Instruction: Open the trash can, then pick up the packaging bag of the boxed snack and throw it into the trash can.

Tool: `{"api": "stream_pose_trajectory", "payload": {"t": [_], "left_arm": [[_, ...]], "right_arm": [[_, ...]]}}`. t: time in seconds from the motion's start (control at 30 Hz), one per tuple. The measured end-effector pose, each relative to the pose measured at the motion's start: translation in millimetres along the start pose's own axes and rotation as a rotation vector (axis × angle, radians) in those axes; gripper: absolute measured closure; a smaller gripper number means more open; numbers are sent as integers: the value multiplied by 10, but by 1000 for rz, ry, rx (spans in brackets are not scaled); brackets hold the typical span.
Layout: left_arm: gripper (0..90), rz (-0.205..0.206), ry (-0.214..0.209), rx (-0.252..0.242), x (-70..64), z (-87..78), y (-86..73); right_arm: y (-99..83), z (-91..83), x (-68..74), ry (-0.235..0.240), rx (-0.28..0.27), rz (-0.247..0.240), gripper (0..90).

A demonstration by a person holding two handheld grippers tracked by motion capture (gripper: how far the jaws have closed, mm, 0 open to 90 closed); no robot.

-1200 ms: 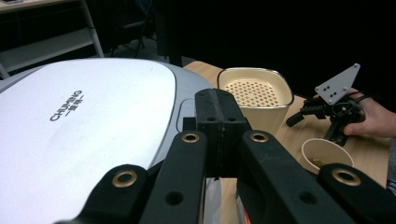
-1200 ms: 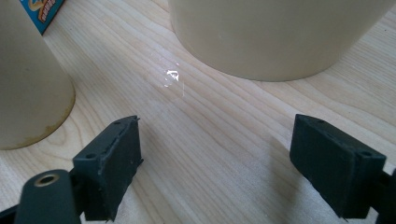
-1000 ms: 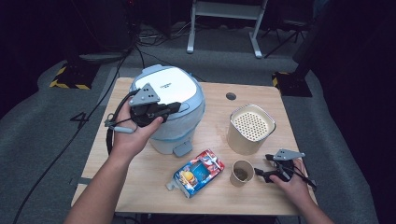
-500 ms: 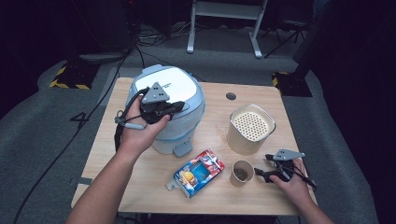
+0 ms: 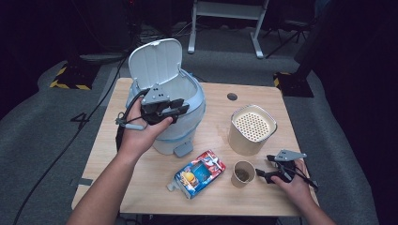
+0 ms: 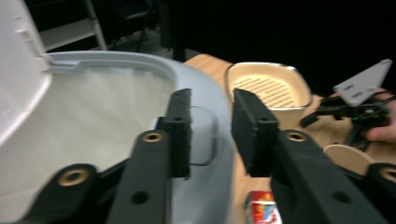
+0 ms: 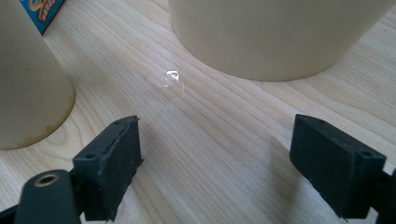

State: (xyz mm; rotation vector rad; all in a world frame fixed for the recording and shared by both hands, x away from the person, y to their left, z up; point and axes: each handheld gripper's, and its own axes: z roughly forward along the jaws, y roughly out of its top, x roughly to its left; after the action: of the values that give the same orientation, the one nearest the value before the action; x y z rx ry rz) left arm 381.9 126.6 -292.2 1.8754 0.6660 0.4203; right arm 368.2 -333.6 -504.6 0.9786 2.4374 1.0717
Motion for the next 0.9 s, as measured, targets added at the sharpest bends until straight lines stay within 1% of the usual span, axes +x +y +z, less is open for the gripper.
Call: {"api": "stream_pose_trajectory", "payload": {"t": [0.07,0.13,0.17,0.27,0.37,0.4,0.47,0.6,0.67,0.8,0.9], "left_arm": [[581,9,-28,-14,-71,-17,-8],[547,25,-35,-18,-135,-40,-14],[529,26,-38,-19,-162,-50,-19],[508,30,-43,-19,-210,-76,-52],[486,38,-25,-12,-235,-83,-122],[478,39,-26,-10,-242,-87,-152],[475,31,-38,-8,-263,-94,-222],[474,28,-44,17,-301,-91,-370],[471,19,-47,30,-305,-74,-446],[470,-4,-63,51,-301,-9,-613],[461,-26,-79,74,-306,81,-757]], "right_arm": [[0,0,0,0,0,0,162],[0,0,0,0,0,0,162],[0,0,0,0,0,0,162],[0,0,1,0,0,1,162],[0,0,1,0,0,0,162],[0,0,1,0,0,0,162],[0,0,1,0,0,0,161],[0,0,1,0,0,0,162],[0,0,1,0,0,0,161],[0,0,1,0,0,0,162],[0,0,1,0,0,0,162]]}}
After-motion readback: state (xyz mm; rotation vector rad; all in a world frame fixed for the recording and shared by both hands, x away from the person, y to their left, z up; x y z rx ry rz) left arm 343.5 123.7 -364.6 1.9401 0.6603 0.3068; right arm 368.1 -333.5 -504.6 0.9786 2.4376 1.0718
